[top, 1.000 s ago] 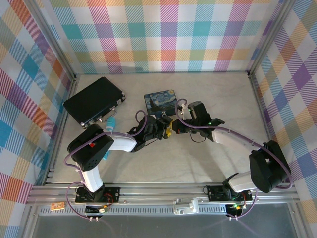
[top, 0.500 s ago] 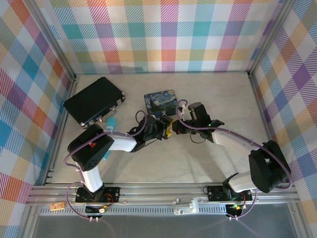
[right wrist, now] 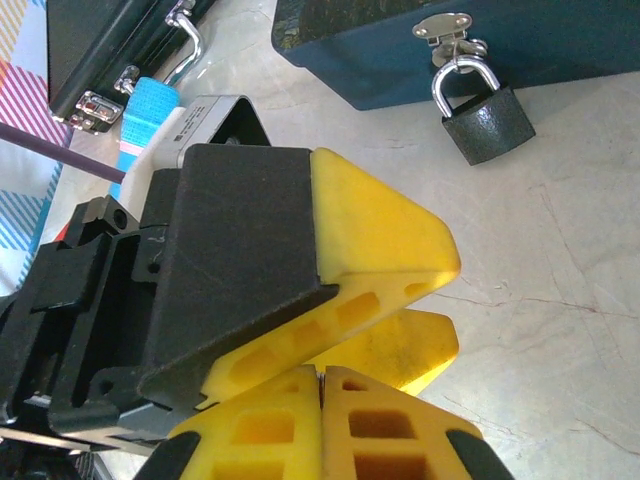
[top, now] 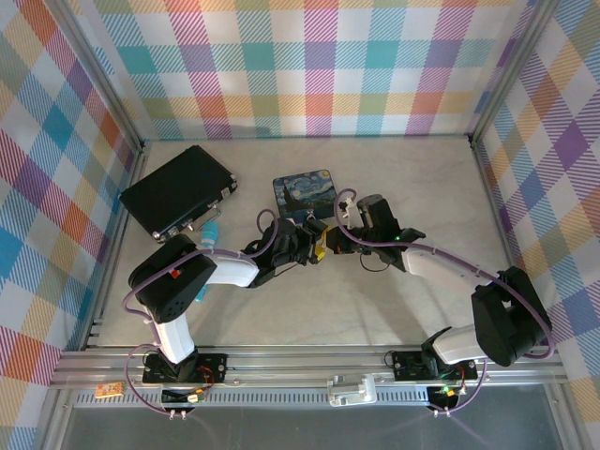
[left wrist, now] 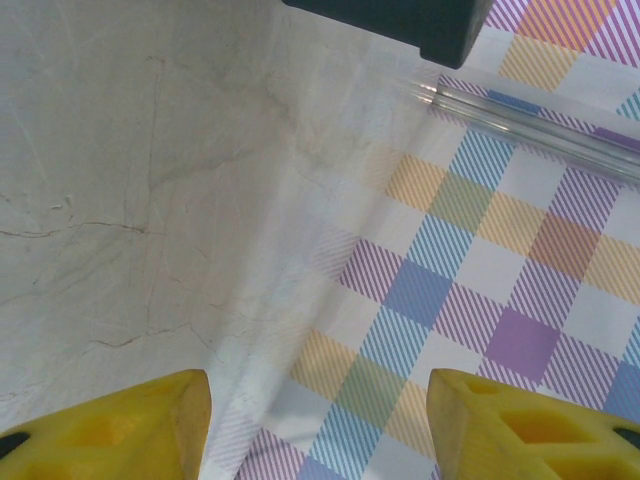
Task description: Unlock the padlock with the key
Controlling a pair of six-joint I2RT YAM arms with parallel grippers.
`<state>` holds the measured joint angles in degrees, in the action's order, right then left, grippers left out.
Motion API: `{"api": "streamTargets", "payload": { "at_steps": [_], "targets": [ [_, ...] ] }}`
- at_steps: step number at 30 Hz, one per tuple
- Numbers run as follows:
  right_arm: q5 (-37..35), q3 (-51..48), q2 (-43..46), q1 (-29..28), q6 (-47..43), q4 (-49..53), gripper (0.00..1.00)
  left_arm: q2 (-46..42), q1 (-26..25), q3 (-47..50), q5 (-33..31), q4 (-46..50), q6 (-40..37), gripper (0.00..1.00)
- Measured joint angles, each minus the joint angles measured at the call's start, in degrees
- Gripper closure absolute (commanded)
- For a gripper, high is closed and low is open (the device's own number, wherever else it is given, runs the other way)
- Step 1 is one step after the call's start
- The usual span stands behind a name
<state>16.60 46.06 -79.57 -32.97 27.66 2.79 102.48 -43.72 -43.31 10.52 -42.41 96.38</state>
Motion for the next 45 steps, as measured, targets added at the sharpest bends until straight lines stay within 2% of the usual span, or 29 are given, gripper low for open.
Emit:
{"api": "streamTargets", "payload": {
  "at_steps": [14, 20, 27, 32, 38, 42, 45],
  "targets": [
    [-0.2, -2.7, -0.1, 0.0, 0.2, 0.0, 1.00, 0.2, 0.5, 0.0, 0.2, -1.3, 0.7, 0.42],
    [-3.1, -1.8, -0.3, 0.0, -1.2, 5.4, 1.00, -0.3, 2.8, 0.3, 0.2, -0.5, -1.8, 0.42],
    [-4.0, -0.3, -6.4, -0.1, -1.6, 7.0, 1.00, -9.6, 7.8, 1.7, -1.7, 12.3, -12.2, 0.42],
    [-4.6, 1.2, -10.2, -0.5, -0.9, 7.3, 1.00, -14.6, 8.0, 1.0, -3.6, 21.3, -19.3, 0.41],
    [-10.8, 1.7, -11.5, -0.9, -1.1, 12.7, 0.83, -17.1, 8.0, 0.3, -5.7, 28.3, -24.7, 0.41],
    [-14.1, 2.0, -11.5, -0.8, -2.0, 15.9, 0.65, -17.5, 8.0, 0.0, -6.2, 30.2, -26.3, 0.41],
    [-15.2, 2.4, -11.2, -0.9, -2.9, 17.3, 0.59, -17.5, 8.0, 0.0, -6.3, 30.9, -27.0, 0.41]
  ]
}}
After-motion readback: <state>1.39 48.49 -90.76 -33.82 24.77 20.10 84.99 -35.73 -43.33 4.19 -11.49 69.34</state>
